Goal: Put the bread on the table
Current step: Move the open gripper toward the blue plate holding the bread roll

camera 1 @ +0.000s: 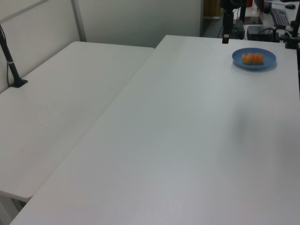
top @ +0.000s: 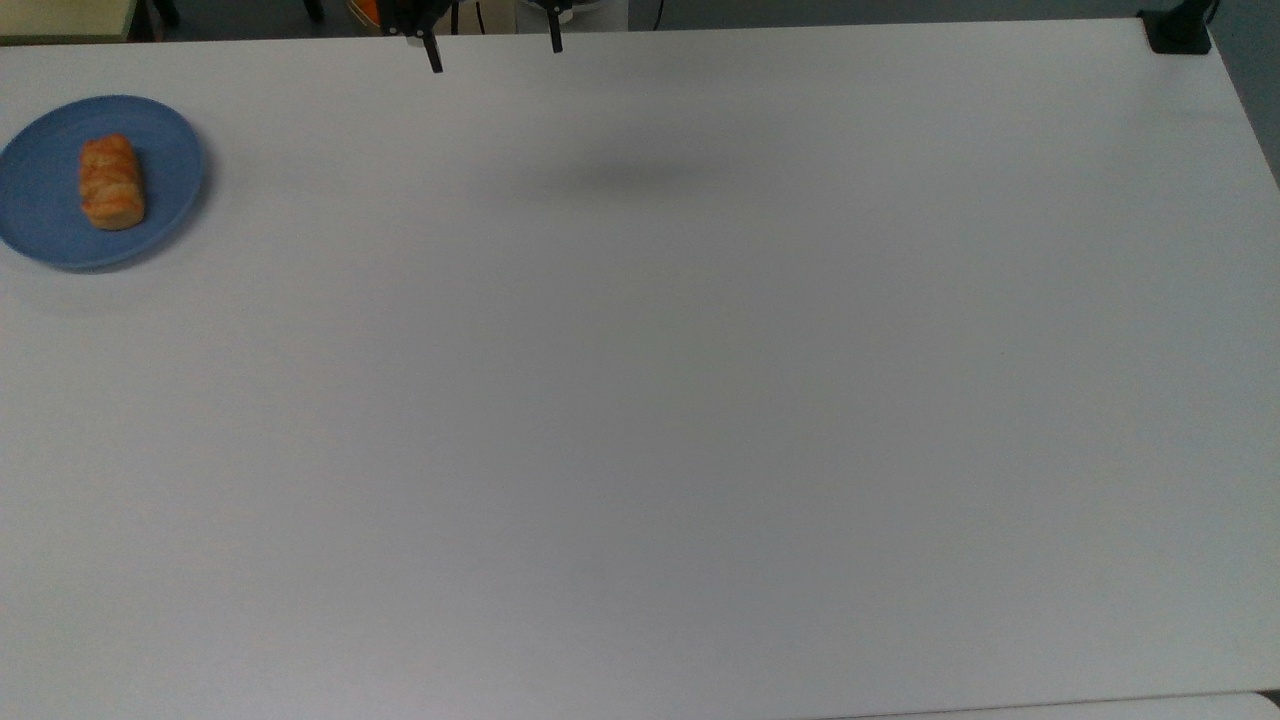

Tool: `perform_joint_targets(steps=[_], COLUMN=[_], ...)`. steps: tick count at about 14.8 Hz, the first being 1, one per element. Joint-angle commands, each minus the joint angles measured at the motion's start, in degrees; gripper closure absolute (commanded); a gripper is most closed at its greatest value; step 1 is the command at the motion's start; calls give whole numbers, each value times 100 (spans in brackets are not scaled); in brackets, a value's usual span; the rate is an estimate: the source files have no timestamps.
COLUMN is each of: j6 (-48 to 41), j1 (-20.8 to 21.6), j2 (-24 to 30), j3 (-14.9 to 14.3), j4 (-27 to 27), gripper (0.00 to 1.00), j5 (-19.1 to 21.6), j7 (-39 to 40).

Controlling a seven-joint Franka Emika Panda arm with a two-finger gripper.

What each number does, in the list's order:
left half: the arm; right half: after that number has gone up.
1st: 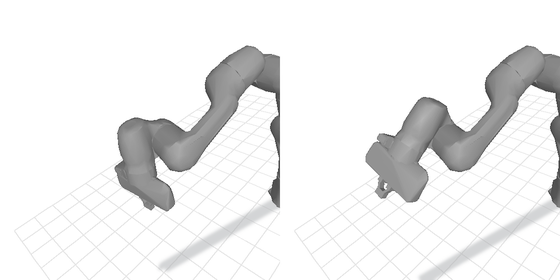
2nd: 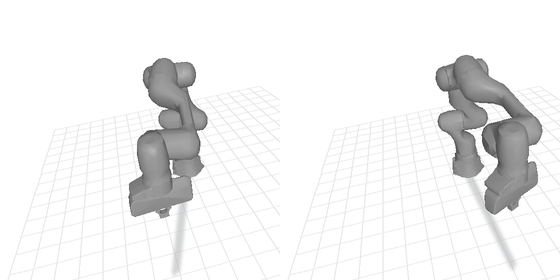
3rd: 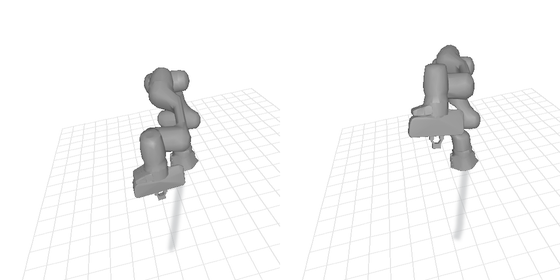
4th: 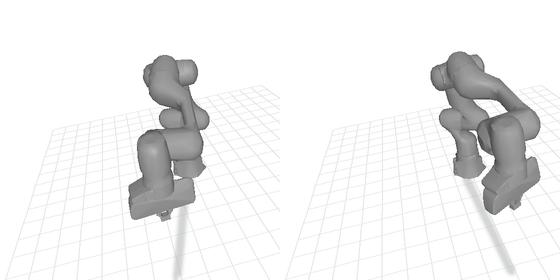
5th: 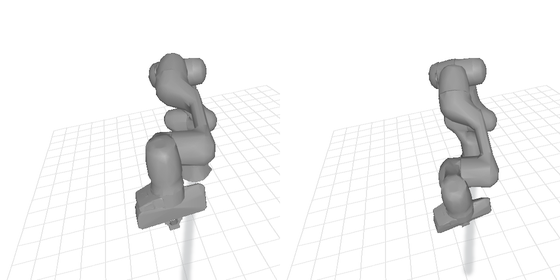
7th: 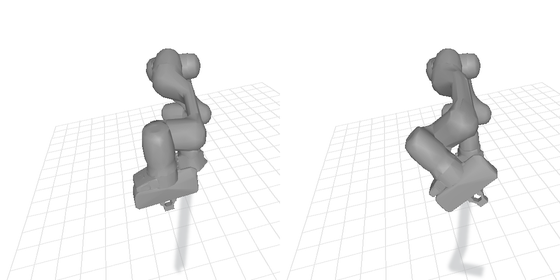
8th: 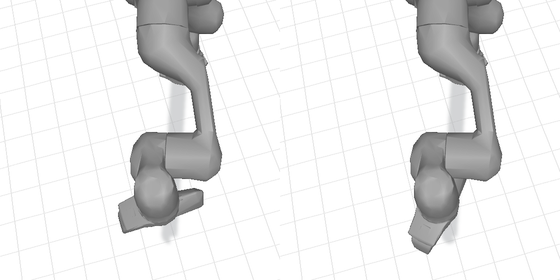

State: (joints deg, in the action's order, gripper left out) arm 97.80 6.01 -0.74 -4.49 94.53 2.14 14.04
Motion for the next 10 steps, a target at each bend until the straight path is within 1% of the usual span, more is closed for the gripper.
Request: perform_joint_targets(steps=[1, 10], j6=[72, 19], j1=[-20, -64], j2=[109, 127], j3=[-60, -60], j4=[91, 74], gripper=[0, 0], j5=[102, 103], j7=[99, 99])
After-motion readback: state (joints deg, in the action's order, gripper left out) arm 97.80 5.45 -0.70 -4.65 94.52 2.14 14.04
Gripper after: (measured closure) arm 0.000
